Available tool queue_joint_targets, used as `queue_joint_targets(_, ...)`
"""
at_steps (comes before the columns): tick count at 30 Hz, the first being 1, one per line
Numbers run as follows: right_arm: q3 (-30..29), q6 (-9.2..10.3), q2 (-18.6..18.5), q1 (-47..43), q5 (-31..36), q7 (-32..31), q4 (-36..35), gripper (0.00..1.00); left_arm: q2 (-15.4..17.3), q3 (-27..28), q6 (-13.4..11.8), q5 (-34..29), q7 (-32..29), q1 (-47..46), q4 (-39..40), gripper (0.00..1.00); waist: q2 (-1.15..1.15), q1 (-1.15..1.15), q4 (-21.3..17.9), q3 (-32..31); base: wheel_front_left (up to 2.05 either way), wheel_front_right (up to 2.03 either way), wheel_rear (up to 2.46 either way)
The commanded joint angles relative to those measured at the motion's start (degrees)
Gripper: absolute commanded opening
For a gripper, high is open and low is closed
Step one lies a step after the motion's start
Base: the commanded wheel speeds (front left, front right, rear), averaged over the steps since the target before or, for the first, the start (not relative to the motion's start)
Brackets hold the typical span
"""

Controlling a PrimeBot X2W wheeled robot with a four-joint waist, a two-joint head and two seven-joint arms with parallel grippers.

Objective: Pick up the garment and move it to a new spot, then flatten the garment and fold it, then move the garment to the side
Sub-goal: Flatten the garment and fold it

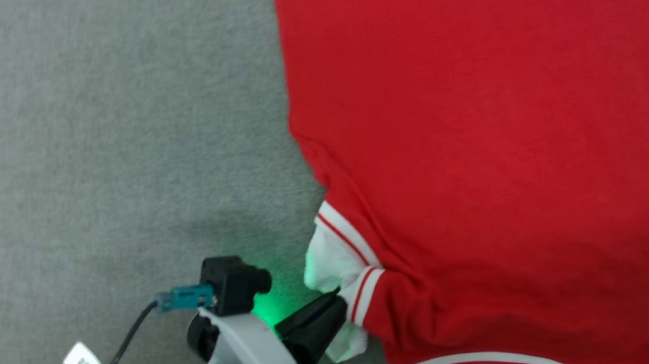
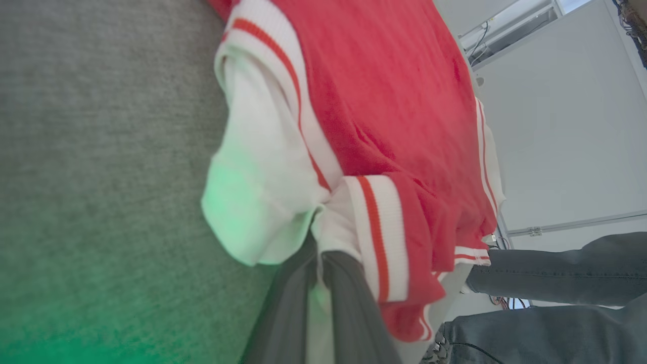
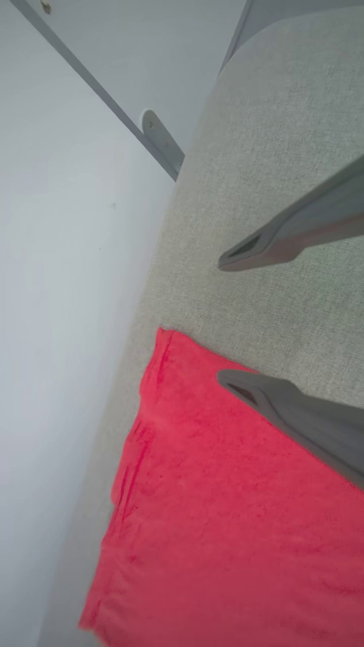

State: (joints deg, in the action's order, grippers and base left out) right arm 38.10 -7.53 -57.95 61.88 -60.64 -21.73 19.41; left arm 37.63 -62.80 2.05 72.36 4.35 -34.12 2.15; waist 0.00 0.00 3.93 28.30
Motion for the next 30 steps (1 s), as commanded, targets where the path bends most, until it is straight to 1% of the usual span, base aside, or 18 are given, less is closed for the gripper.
queue_joint_targets(1, 0.7, 0.09, 2.1, 2.3, 2.2, -1.8, 2.9, 1.0, -2.0, -0.6, 0.7, -0.3, -0.4, -1.0, -1.6, 0.0, 0.0, 0.0, 3.9, 4.0, 0.0, 0.0, 0.0)
queue_joint_targets(4, 1.5, 0.09, 7.2, 8.9, 5.8, -6.7, 11.1, 1.0, -4.2, -1.2, 1.7, -0.6, -0.9, -2.2, -3.5, 0.0, 0.0, 0.0, 5.7, 6.2, 0.0, 0.0, 0.0)
queue_joint_targets(8, 1.7, 0.09, 11.7, 14.4, 7.0, -12.4, 19.3, 1.0, -5.8, -1.8, 2.8, -0.9, -1.1, -3.2, -6.3, 0.0, 0.0, 0.0, 7.0, 8.8, 0.0, 0.0, 0.0)
queue_joint_targets(10, 2.4, 0.09, 13.0, 16.3, 6.6, -16.8, 22.6, 1.0, -6.1, -2.0, 3.0, -1.2, -0.9, -3.5, -7.7, 0.0, 0.0, 0.0, 7.2, 9.7, 0.0, 0.0, 0.0)
queue_joint_targets(13, 2.9, 0.09, 14.5, 18.2, 5.5, -22.5, 25.2, 1.0, -6.7, -2.3, 3.4, -1.4, -0.9, -4.0, -9.3, 0.0, 0.0, 0.0, 7.5, 10.7, 0.0, 0.0, 0.0)
queue_joint_targets(18, 3.7, 0.08, 16.1, 19.1, 5.5, -26.8, 28.5, 1.0, -7.4, -2.4, 3.5, -1.5, -0.7, -4.7, -11.3, 0.0, 0.0, 0.0, 7.2, 11.3, 0.0, 0.0, 0.0)
queue_joint_targets(19, 3.8, 0.08, 16.5, 19.1, 5.4, -27.5, 29.1, 0.61, -7.6, -2.3, 3.7, -1.6, -0.3, -4.9, -11.6, 0.0, 0.0, 0.0, 7.1, 11.3, 0.0, 0.0, 0.0)
queue_joint_targets(20, 4.0, 0.08, 16.8, 19.0, 5.5, -27.9, 29.2, 0.44, -7.7, -2.1, 3.7, -1.7, -0.1, -5.0, -11.9, 0.0, 0.0, 0.0, 7.0, 11.2, 0.0, 0.0, 0.0)
queue_joint_targets(21, 3.9, 0.08, 16.9, 19.3, 5.5, -27.7, 29.4, 0.18, -7.7, -2.1, 3.8, -1.8, 0.2, -5.2, -12.1, 0.0, 0.0, 0.0, 6.9, 11.1, 0.0, 0.0, 0.0)
queue_joint_targets(22, 3.9, 0.08, 16.9, 19.3, 5.5, -27.7, 29.4, 0.18, -7.7, -2.1, 3.8, -1.8, 0.2, -5.2, -12.1, 0.0, 0.0, 0.0, 6.9, 11.1, 0.0, 0.0, 0.0)
queue_joint_targets(23, 3.8, 0.08, 16.8, 19.5, 5.8, -27.0, 29.5, 0.0, -7.8, -2.0, 3.9, -2.1, 0.5, -5.3, -12.3, 0.0, 0.0, 0.0, 6.7, 10.9, 0.0, 0.0, 0.0)
queue_joint_targets(26, 3.8, 0.08, 16.4, 18.9, 5.8, -25.2, 28.8, 0.0, -7.6, -1.3, 4.0, -2.2, 1.9, -5.2, -12.8, 0.0, 0.0, 0.0, 5.9, 9.4, 0.0, 0.0, 0.0)
queue_joint_targets(28, 4.2, 0.08, 15.2, 18.1, 5.2, -24.4, 27.3, 0.0, -7.2, -0.5, 4.0, -2.5, 3.5, -4.9, -12.8, 0.0, 0.0, 0.0, 5.4, 7.8, 0.0, 0.0, 0.0)
queue_joint_targets(30, 5.2, 0.08, 13.6, 16.7, 4.3, -23.6, 24.3, 0.0, -6.5, -0.1, 4.1, -2.5, 4.8, -4.1, -12.8, 0.0, 0.0, 0.0, 4.7, 5.9, 0.0, 0.0, 0.0)
